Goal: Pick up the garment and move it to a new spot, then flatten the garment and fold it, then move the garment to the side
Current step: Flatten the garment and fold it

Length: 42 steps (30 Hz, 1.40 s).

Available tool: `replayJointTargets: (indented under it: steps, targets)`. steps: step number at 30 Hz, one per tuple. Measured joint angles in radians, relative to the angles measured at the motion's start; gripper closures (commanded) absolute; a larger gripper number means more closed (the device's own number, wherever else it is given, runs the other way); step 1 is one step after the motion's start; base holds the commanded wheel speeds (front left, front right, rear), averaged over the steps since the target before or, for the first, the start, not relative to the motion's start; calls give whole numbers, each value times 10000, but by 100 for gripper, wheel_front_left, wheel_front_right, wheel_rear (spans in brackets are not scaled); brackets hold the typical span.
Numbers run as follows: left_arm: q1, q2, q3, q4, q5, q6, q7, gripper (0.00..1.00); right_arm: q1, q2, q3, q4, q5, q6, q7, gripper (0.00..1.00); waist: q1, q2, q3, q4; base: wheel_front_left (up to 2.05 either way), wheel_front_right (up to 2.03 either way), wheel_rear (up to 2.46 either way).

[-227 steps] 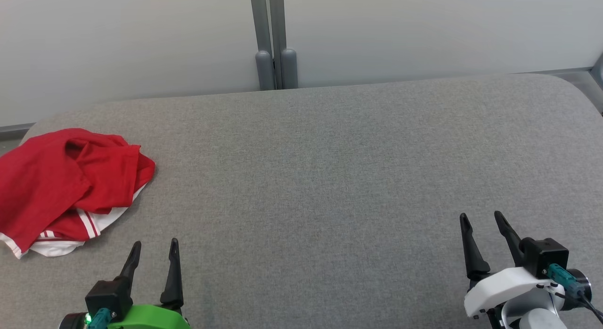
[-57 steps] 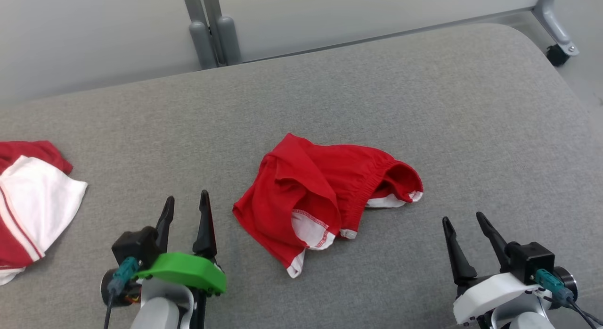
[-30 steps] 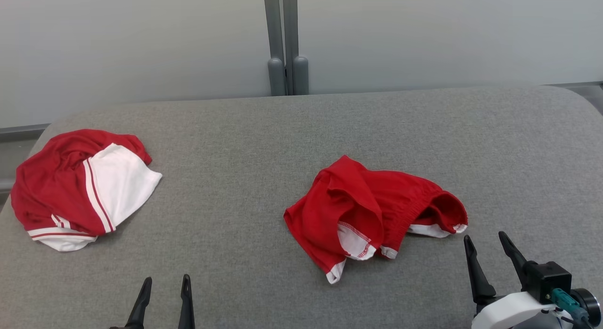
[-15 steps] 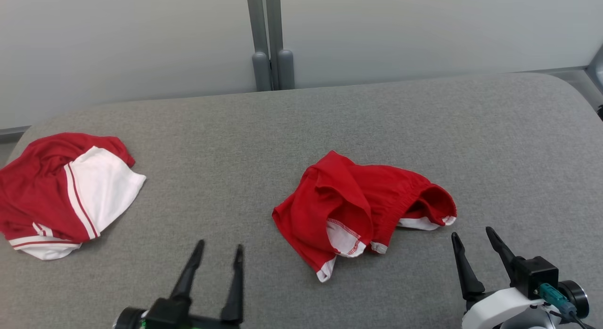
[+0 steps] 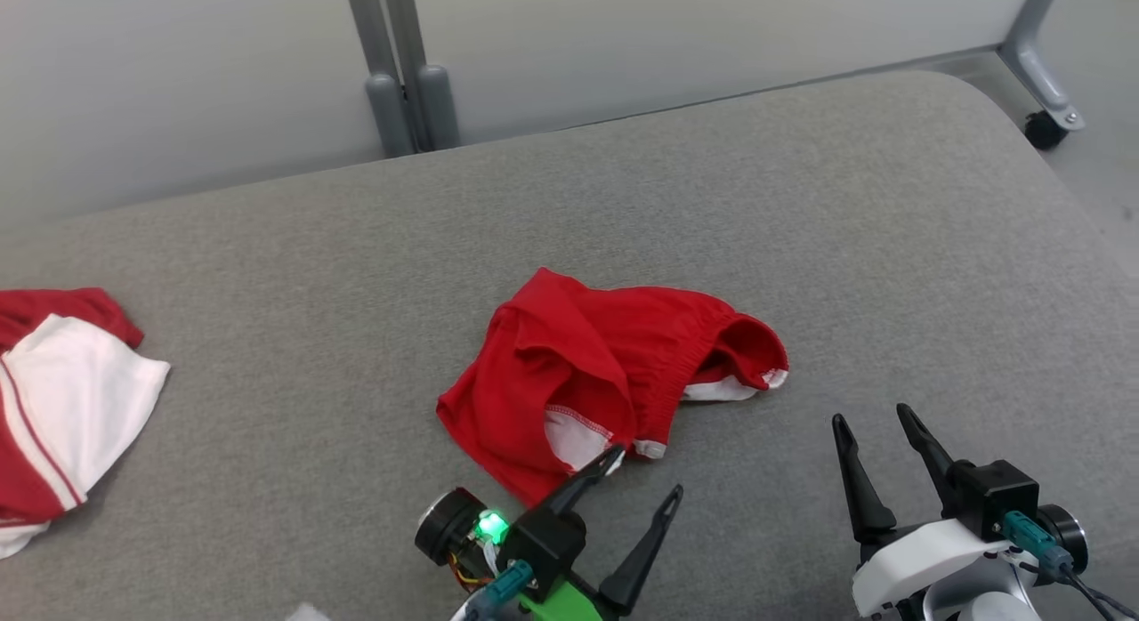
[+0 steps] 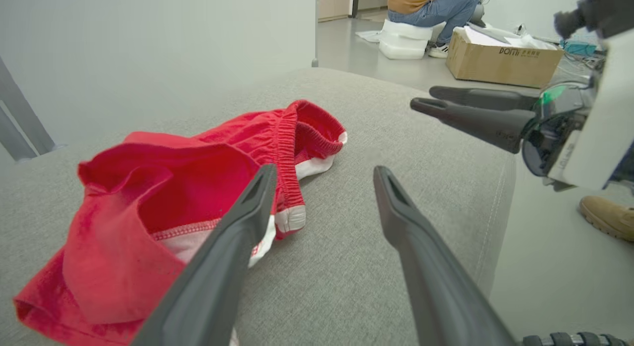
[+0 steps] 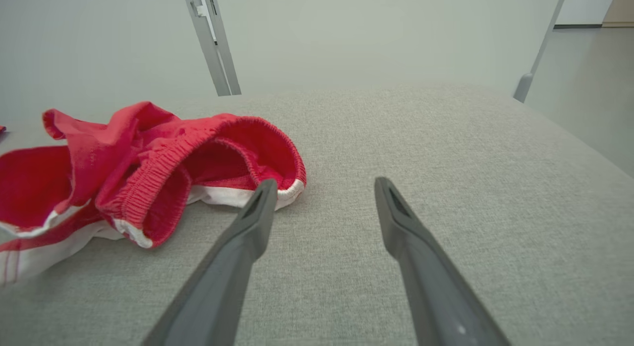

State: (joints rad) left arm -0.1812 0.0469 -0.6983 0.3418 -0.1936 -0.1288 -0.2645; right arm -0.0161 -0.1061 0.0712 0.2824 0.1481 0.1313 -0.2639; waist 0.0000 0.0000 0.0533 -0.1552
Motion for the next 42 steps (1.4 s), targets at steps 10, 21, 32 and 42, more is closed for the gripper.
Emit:
replayJointTargets:
  steps: [10, 21, 32, 42]
  targets:
    - [-1122, 6, 376, 2892, -234, 859, 84, 86, -42, 38, -102, 65, 88, 0, -2, 0, 0, 0, 395, -943, 0, 0, 0]
    - [-1422, 13, 1358, 1975, -2583, 1062, 92, 100, 7, 102, -163, 150, 92, 0, 0, 0, 0, 0, 289, -863, 0, 0, 0]
    - [-1518, 36, 1954, -2222, -4686, 1290, 755, 100, 190, 146, -36, 249, 92, 0, 0, 0, 0, 0, -159, -524, 0, 0, 0]
    - [-1351, 453, 2393, -4790, -5394, 1845, 1906, 100, 306, 234, -36, 267, 148, 0, 0, 0, 0, 0, -337, -509, 0, 0, 0]
